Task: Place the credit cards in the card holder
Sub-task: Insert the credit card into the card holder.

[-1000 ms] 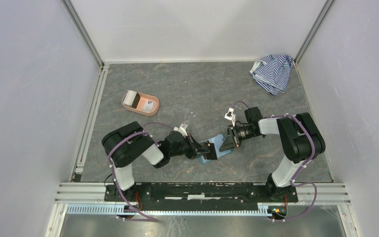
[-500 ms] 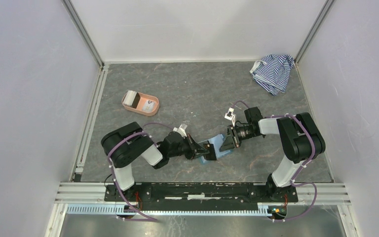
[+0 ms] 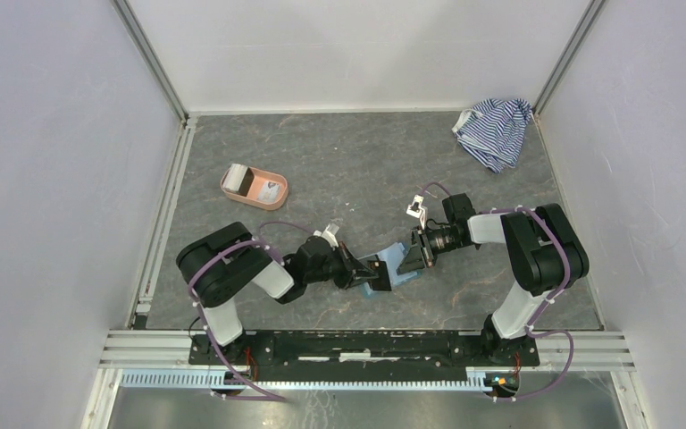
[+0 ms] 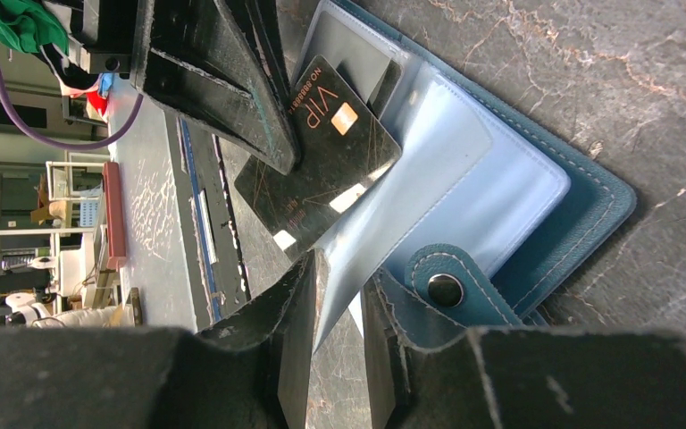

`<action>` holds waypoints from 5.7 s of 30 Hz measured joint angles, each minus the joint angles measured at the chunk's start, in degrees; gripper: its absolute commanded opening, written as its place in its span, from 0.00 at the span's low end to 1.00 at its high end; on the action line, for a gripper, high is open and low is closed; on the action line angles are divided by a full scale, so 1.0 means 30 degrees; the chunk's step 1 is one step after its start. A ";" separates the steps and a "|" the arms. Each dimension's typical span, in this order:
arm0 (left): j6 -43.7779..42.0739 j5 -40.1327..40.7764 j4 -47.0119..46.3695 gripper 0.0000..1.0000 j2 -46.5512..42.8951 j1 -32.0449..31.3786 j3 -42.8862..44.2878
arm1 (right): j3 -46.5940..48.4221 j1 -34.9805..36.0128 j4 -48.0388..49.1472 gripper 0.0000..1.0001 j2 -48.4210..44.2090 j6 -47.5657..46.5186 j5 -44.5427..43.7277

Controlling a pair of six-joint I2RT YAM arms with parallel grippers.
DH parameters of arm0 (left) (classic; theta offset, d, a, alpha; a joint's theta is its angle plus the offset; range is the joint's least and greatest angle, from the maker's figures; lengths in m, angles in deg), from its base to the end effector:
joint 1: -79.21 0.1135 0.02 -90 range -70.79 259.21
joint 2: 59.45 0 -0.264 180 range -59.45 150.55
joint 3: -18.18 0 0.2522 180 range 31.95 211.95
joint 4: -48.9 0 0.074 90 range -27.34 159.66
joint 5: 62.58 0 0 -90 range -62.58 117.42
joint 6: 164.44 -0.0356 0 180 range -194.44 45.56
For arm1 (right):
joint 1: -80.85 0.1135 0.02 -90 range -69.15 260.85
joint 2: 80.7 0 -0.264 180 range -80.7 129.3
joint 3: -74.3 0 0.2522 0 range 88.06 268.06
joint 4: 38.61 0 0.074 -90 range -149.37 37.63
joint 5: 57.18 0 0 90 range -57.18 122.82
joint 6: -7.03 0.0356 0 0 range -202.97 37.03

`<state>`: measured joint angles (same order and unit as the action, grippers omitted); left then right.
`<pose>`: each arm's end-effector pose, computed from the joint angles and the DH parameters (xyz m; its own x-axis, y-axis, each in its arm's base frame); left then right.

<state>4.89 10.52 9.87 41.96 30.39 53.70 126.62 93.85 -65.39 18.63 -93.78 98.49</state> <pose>0.1711 -0.2113 0.0933 -0.9306 -0.3643 -0.0361 -0.1274 0.4147 -0.9010 0.2456 0.0900 0.1044 -0.8552 -0.2767 -0.4383 -0.5100 0.2976 0.8071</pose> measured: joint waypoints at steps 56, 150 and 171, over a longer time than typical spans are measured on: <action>-0.1617 -0.1851 0.2586 0.02 0.0000 0.0750 0.1617 | -0.0248 0.0291 0.2739 0.18 -0.0452 0.2244 0.0073; -0.4736 -0.3315 -1.0907 0.02 0.2178 0.1639 -0.3912 | 0.1107 0.1581 0.1967 0.00 -0.1566 0.2295 0.2754; -0.3942 -0.4146 -1.1009 0.02 0.3534 0.1639 -0.2040 | 0.1902 0.1566 -0.0510 0.00 -0.0590 -0.0007 0.2681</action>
<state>-6.93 -1.92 -23.16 52.56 35.31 47.58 132.33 98.54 -66.92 16.86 -93.80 106.53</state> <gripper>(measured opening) 0.034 0.009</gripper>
